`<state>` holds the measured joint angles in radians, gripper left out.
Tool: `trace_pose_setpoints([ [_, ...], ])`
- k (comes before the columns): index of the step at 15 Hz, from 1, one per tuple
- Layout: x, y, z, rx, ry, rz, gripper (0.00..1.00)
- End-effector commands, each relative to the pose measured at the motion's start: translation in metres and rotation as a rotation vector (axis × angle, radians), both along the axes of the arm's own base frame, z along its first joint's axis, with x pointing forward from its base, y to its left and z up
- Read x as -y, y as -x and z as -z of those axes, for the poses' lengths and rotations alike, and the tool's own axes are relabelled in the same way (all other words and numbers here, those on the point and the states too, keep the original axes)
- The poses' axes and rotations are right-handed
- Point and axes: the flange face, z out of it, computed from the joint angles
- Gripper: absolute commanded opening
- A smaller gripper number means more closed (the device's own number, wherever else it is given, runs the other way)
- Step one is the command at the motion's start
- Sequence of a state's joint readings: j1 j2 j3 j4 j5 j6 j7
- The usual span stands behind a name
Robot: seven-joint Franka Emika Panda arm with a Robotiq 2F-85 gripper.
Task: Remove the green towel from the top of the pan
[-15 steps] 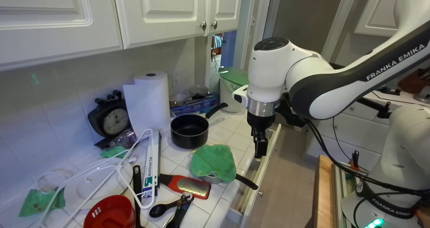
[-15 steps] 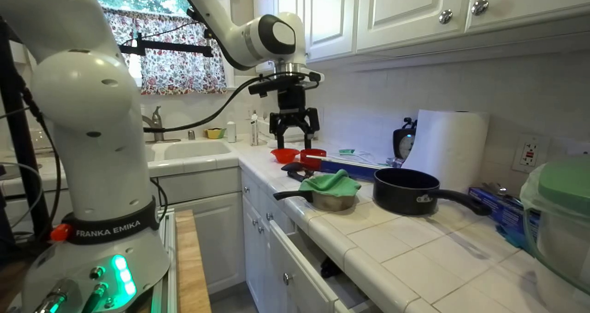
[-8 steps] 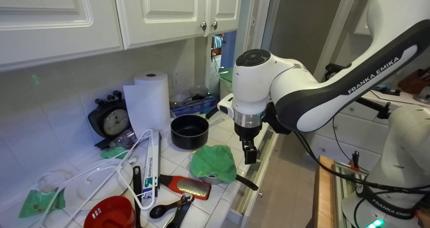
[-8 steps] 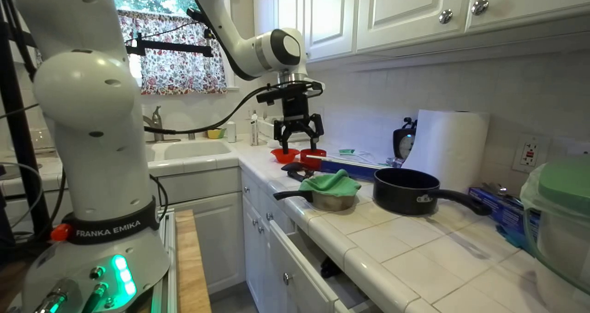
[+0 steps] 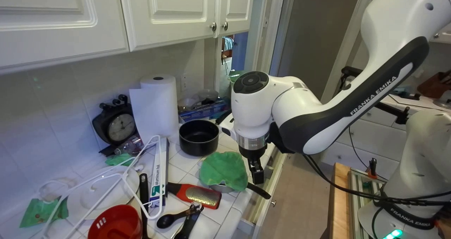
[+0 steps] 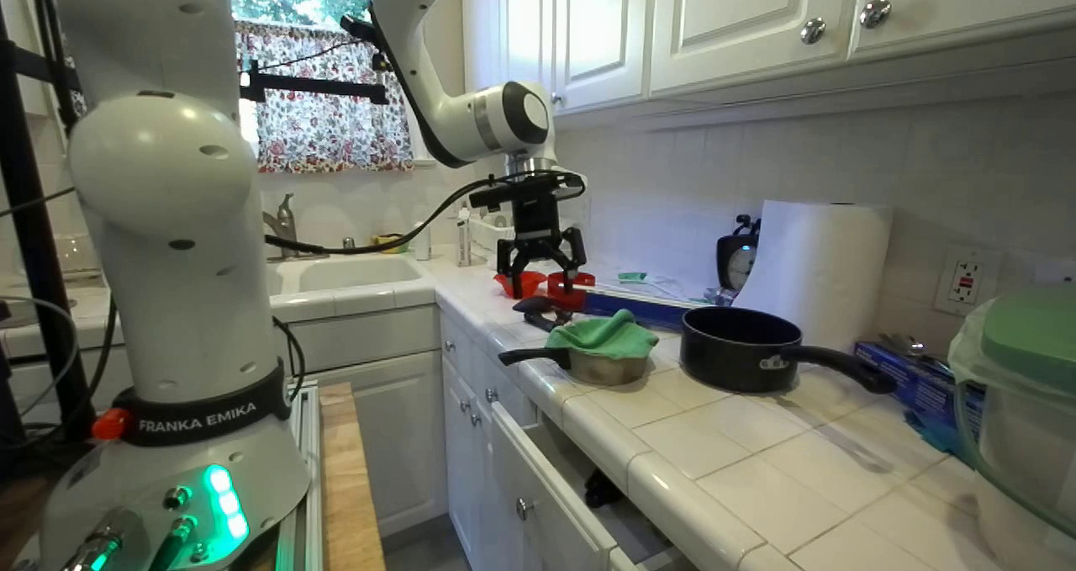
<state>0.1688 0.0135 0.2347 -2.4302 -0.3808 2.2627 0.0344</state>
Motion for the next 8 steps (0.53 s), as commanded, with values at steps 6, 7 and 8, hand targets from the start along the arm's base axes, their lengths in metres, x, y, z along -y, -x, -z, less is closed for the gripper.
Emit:
trace_pose_setpoints([
  [6, -0.018, -0.013, 0.04, -0.027, 0.065, -0.088, 1.0],
  [7, -0.019, -0.014, 0.045, -0.024, 0.073, -0.093, 1.0],
  [8, -0.021, -0.015, 0.048, -0.023, 0.079, -0.095, 1.0],
])
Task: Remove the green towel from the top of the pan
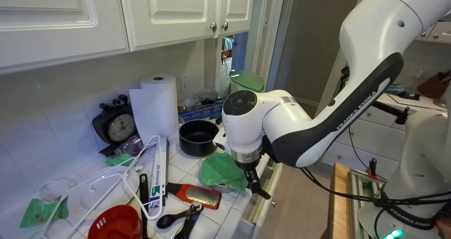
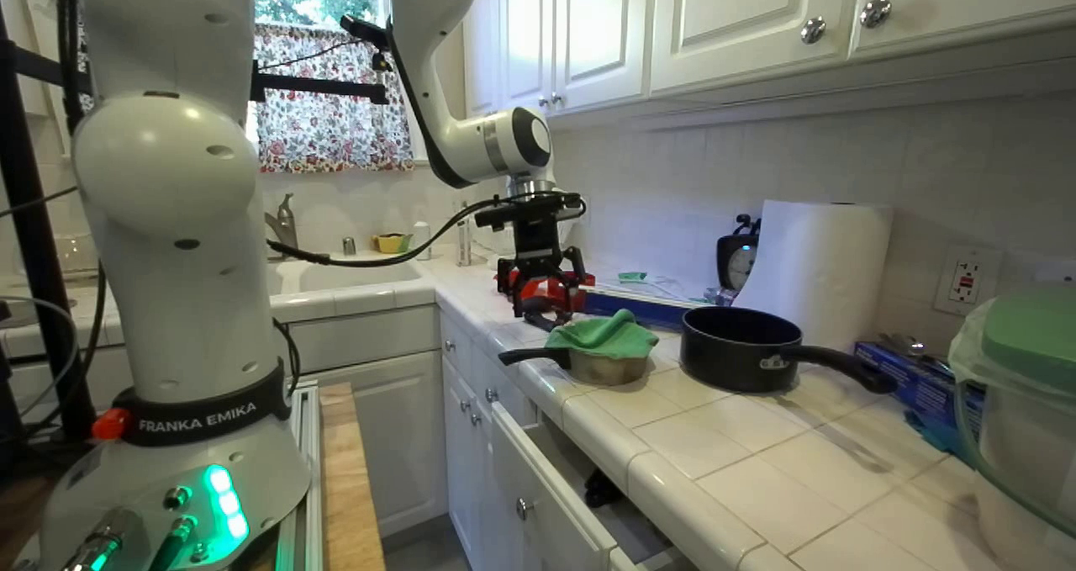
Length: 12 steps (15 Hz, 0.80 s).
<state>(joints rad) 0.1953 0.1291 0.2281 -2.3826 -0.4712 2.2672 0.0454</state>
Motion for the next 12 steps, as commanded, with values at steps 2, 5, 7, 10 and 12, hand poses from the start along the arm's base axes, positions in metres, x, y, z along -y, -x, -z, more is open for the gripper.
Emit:
trace_pose_setpoints([
  [2, -0.012, -0.009, 0.019, 0.021, 0.027, -0.008, 1.0],
  [5, -0.016, -0.009, 0.025, 0.031, 0.039, -0.008, 1.0],
  [7, -0.017, -0.011, 0.028, 0.036, 0.047, -0.005, 0.98],
  [10, -0.016, -0.014, 0.029, 0.043, 0.047, 0.013, 0.96],
  [12, -0.016, -0.016, 0.03, 0.046, 0.048, 0.02, 1.0],
])
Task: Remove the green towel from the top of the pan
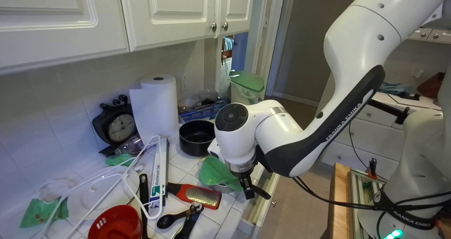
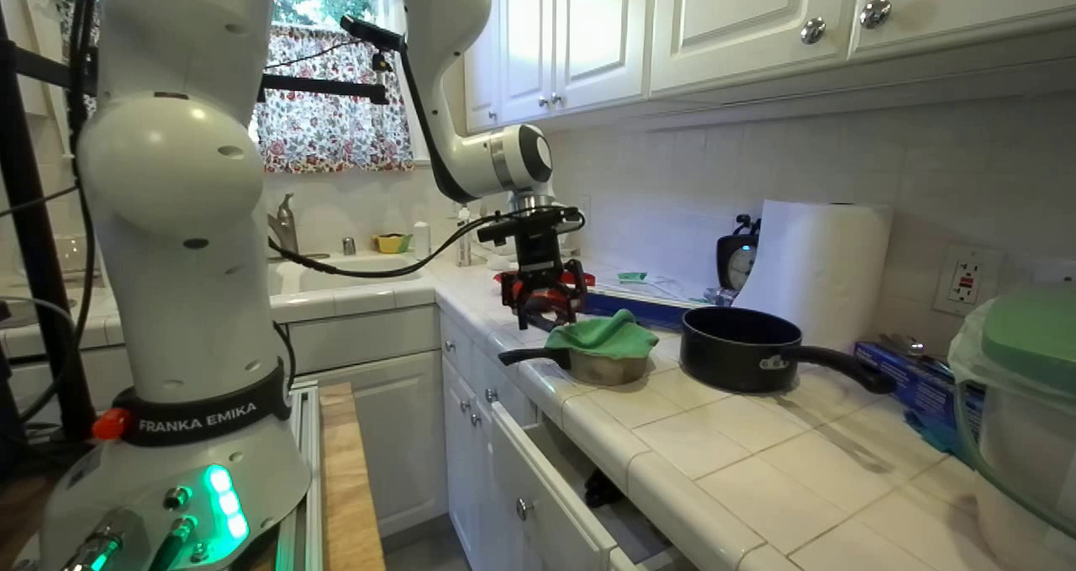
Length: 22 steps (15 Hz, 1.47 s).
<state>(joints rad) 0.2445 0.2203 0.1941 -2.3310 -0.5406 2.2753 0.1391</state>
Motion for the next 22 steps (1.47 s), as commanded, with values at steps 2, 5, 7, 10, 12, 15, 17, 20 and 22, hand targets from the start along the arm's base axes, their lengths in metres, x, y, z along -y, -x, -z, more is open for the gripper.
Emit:
trace_pose_setpoints([
  [2, -0.005, -0.008, 0.008, 0.03, 0.017, 0.006, 0.74],
  [5, -0.008, -0.008, 0.011, 0.032, 0.02, 0.008, 0.6],
  [7, -0.01, -0.008, 0.011, 0.038, 0.023, 0.01, 0.45],
  [10, -0.01, -0.009, 0.011, 0.044, 0.024, 0.017, 0.25],
  [12, -0.01, -0.01, 0.01, 0.05, 0.024, 0.022, 0.12],
  [15, -0.011, -0.012, 0.01, 0.057, 0.026, 0.022, 0.04],
  [17, -0.014, -0.012, 0.009, 0.058, 0.026, 0.022, 0.3],
  [20, -0.029, -0.011, 0.008, 0.063, 0.027, 0.0, 0.46],
  [22, -0.038, -0.009, 0.008, 0.067, 0.028, -0.021, 0.6],
])
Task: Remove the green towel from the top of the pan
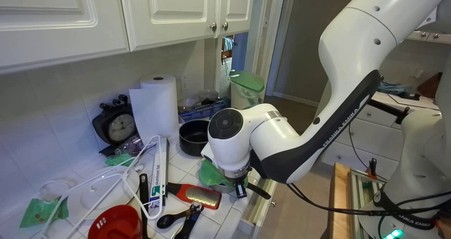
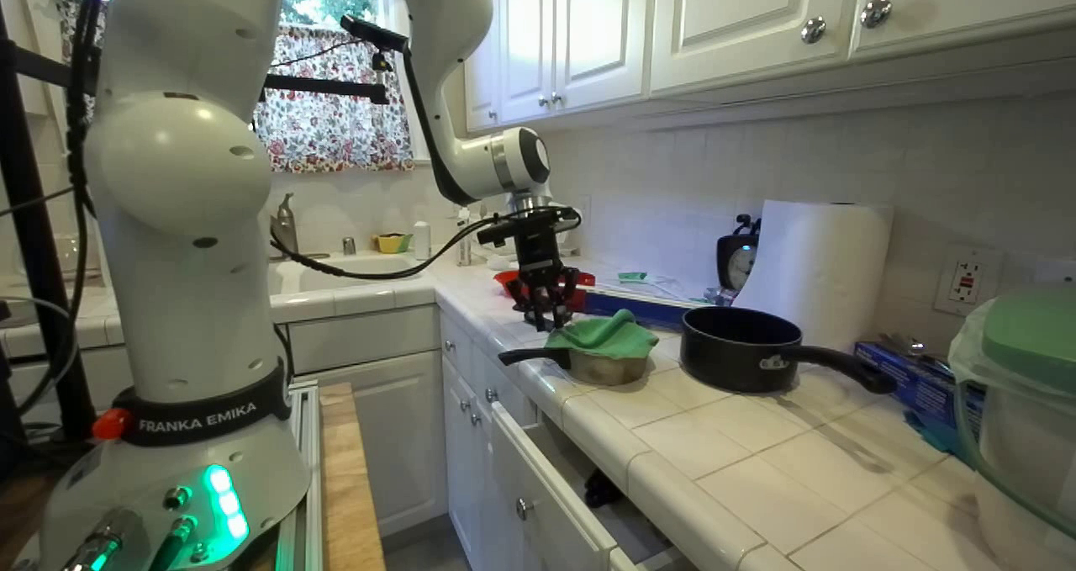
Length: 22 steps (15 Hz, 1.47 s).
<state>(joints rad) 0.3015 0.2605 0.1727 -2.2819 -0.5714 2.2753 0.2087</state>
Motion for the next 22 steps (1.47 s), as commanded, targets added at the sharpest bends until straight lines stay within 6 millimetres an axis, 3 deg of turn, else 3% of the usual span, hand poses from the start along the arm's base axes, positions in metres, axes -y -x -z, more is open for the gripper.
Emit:
trace_pose_setpoints([
  [1, -0.02, -0.001, 0.006, 0.029, 0.025, -0.036, 0.66],
  [3, -0.024, 0.0, 0.01, 0.032, 0.038, -0.056, 0.81],
  [4, -0.025, 0.0, 0.012, 0.034, 0.044, -0.061, 0.65],
  [5, -0.026, 0.0, 0.015, 0.036, 0.05, -0.066, 0.41],
  [6, -0.027, 0.001, 0.016, 0.038, 0.054, -0.068, 0.41],
  [11, -0.028, 0.0, 0.02, 0.052, 0.069, -0.077, 0.08],
  [14, -0.027, -0.002, 0.021, 0.061, 0.072, -0.073, 0.01],
  [17, -0.026, -0.003, 0.021, 0.074, 0.082, -0.072, 0.06],
  [18, -0.027, -0.003, 0.021, 0.082, 0.091, -0.077, 0.29],
  [20, -0.03, -0.004, 0.02, 0.11, 0.116, -0.094, 0.36],
  [22, -0.036, -0.005, 0.017, 0.144, 0.142, -0.12, 0.5],
])
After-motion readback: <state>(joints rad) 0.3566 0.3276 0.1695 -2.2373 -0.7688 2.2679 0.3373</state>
